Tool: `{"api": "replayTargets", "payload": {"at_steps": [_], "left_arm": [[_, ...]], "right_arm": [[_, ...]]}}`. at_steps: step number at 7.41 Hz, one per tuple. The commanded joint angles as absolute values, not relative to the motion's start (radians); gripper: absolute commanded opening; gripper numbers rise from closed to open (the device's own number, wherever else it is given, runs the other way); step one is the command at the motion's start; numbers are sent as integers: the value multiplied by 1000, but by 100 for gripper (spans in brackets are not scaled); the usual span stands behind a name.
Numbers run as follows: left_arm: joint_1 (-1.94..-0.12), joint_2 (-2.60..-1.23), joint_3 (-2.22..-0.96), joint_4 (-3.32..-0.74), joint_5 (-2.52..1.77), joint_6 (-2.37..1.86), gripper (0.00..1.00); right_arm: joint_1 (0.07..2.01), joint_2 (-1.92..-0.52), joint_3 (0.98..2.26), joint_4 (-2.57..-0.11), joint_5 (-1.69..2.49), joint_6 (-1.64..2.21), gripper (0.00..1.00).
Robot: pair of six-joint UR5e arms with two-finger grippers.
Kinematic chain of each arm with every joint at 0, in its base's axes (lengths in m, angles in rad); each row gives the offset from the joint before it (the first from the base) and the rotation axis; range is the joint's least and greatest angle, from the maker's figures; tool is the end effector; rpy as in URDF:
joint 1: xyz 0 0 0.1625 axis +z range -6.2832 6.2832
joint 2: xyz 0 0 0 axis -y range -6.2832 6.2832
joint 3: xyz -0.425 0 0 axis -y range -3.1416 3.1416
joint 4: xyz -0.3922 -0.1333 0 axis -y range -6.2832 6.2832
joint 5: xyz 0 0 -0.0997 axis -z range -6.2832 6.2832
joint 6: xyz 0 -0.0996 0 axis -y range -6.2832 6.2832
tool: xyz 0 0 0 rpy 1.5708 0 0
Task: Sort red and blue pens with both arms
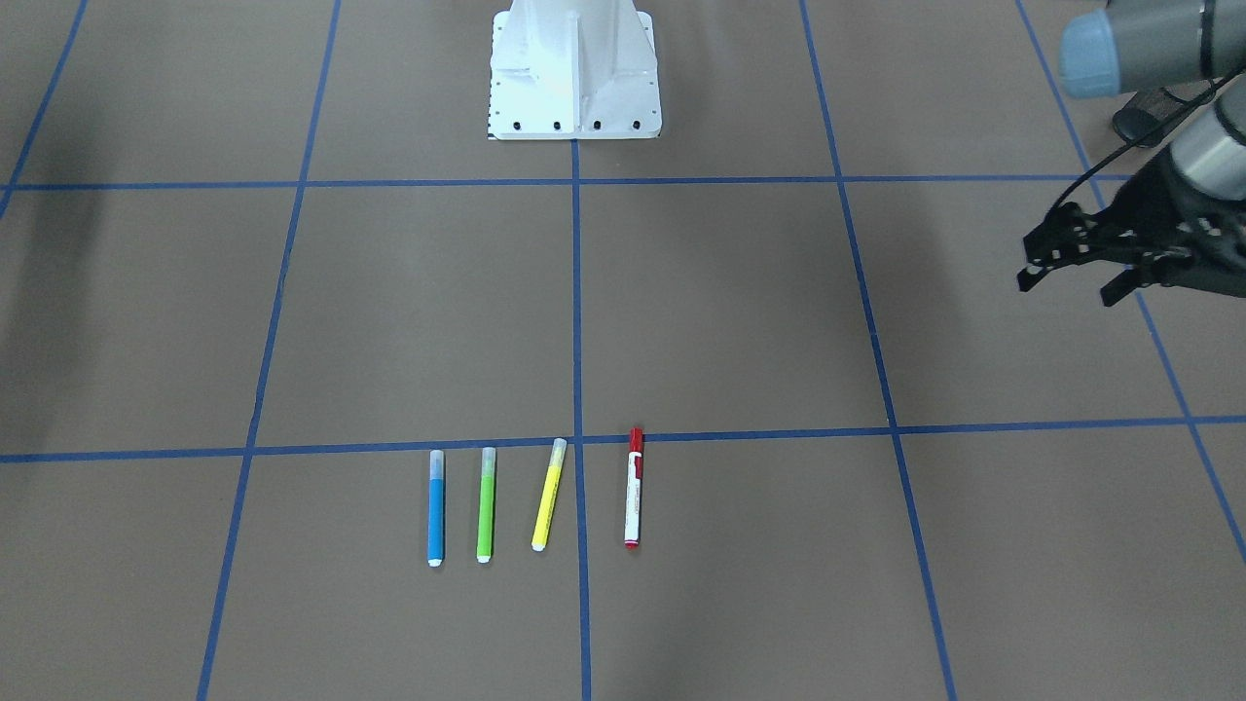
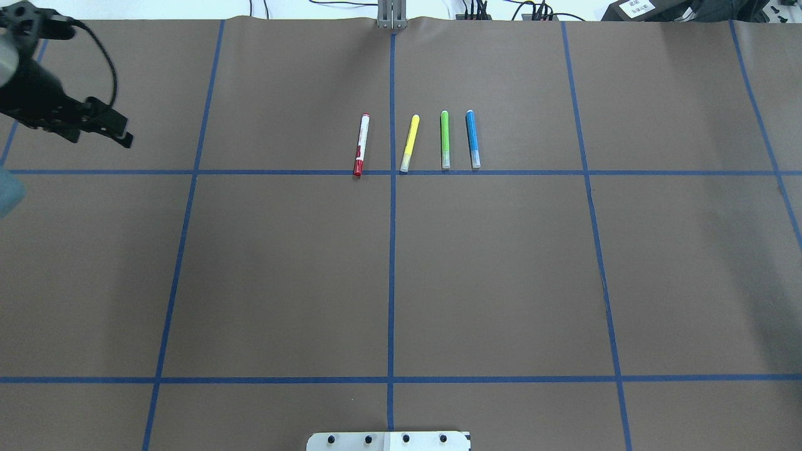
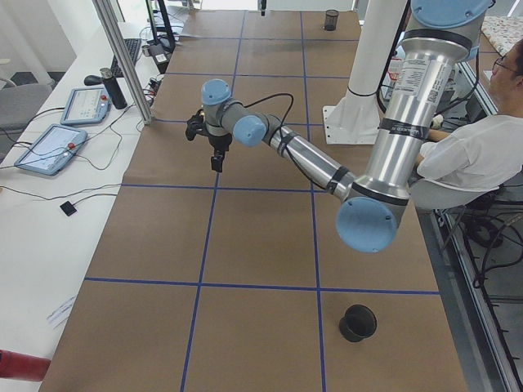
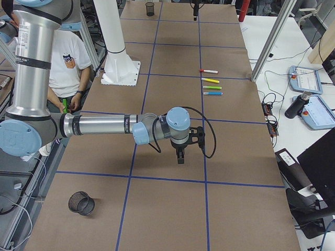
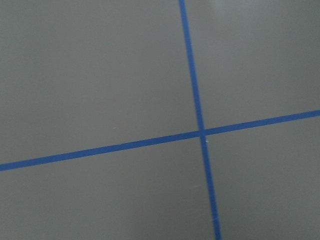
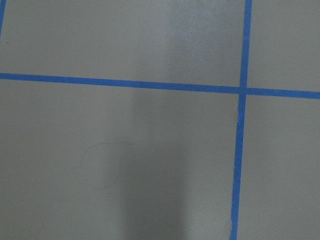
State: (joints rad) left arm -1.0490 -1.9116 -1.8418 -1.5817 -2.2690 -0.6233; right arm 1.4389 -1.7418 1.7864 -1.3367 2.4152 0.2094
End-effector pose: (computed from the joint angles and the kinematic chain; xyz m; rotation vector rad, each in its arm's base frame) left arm 0.2333 -0.5448 0.3416 0.1357 0.8895 0.1227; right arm 0.0013 -0.4375 0.6000 0.1156 -0.8706 -0.0452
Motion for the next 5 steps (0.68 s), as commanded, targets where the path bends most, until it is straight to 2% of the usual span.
{"api": "replayTargets", "payload": {"at_steps": [1,3,5], "left_arm": [[-895,-2133,-1710,-1503,-2142,-675,99],[-836,-2340,-1419,-1601,-2137,-773,99],[-807,-2414,-1191,-1847,-2137,-887,96]], "right_arm": [[1436,-1741,1787,-1336,2413,212,100],[1436,-1741,1787,-1332,2414,212,100],[1437,-1741,1787,-1331,2421,213,100]]}}
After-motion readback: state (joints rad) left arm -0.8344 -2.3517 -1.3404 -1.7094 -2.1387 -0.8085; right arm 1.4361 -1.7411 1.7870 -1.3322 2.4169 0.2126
